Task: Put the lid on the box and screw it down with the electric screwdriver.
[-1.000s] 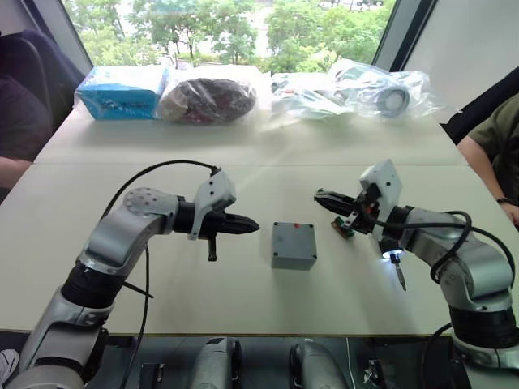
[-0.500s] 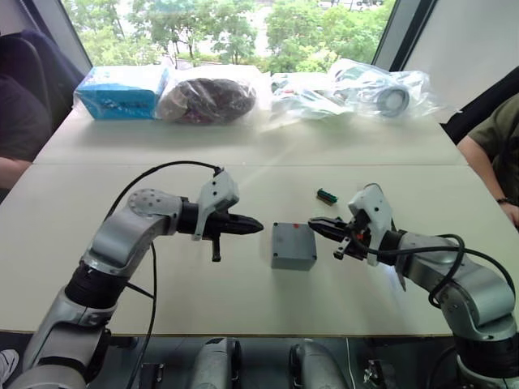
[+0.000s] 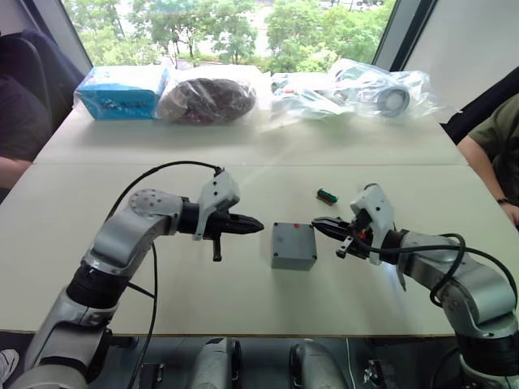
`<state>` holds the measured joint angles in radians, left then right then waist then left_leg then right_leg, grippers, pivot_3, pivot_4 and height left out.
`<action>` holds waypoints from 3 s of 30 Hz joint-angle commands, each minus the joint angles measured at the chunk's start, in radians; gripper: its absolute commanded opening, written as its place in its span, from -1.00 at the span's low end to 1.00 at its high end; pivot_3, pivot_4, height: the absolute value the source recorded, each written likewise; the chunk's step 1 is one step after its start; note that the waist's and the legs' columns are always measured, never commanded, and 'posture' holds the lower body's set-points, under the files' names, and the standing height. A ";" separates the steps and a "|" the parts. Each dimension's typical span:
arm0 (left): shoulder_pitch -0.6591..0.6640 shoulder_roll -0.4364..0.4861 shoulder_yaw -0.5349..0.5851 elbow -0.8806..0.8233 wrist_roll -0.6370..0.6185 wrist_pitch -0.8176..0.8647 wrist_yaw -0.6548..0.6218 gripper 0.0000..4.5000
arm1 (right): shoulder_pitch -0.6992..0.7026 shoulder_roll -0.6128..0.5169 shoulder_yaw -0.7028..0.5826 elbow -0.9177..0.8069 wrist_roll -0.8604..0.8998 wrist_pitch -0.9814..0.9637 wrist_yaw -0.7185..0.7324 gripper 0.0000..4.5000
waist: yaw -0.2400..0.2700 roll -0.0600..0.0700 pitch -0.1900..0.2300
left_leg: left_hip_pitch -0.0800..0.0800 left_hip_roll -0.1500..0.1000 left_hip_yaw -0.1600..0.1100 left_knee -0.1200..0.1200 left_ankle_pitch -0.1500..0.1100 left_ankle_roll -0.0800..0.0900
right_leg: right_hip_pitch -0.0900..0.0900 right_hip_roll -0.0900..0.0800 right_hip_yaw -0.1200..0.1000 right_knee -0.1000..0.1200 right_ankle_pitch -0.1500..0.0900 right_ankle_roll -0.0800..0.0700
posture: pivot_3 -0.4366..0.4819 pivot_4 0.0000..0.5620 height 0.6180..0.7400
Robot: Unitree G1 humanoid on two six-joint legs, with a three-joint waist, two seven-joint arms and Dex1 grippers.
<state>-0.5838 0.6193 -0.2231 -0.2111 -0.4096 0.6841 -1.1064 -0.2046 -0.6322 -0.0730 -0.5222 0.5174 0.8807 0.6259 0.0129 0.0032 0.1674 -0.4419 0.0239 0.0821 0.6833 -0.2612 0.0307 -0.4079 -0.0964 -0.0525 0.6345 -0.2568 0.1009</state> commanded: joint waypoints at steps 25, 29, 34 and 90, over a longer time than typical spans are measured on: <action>-0.068 -0.042 0.037 -0.049 -0.059 0.015 0.000 -1.00 | -0.193 -0.064 -0.229 0.060 0.175 0.253 -0.085 0.79 | 0.000 0.000 0.000 | 0.000 0.000 0.000 0.000 0.000 0.000 | 0.000 0.000 0.000 0.000 0.000 0.000 | -0.05 -0.47 1.00; -0.095 -0.071 0.037 -0.068 -0.092 0.022 0.011 -1.00 | -0.350 -0.138 -0.301 0.246 0.145 0.394 -0.165 0.79 | 0.003 0.000 0.000 | 0.000 0.000 0.000 0.000 0.000 0.000 | 0.000 0.000 0.000 0.000 0.000 0.000 | -0.05 -0.47 1.00; -0.086 -0.083 0.006 -0.130 -0.100 0.028 0.023 -1.00 | -0.380 -0.356 -0.184 0.381 0.069 0.443 -0.109 0.90 | -0.001 0.000 0.000 | -0.001 0.000 0.000 -0.001 0.000 0.001 | 0.000 0.000 0.000 -0.001 0.000 0.000 | -0.05 -0.47 1.00; -0.033 -0.063 -0.041 -0.026 -0.020 -0.079 0.102 -1.00 | -0.725 -0.183 -0.047 0.793 -0.257 0.173 -0.128 -0.21 | -0.017 -0.004 -0.003 | -0.002 -0.001 0.004 -0.001 0.004 -0.006 | -0.005 -0.001 0.004 -0.001 0.004 0.001 | -0.05 -0.47 1.00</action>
<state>-0.5950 0.5534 -0.2567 -0.2530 -0.4508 0.6485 -0.9744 -0.9138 -0.8798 0.0470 0.3999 0.2280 1.1435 0.6059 -0.0040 -0.0004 0.1649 -0.4438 0.0227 0.0862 0.6818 -0.2567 0.0239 -0.4123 -0.0960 -0.0486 0.6335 -0.2537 0.1026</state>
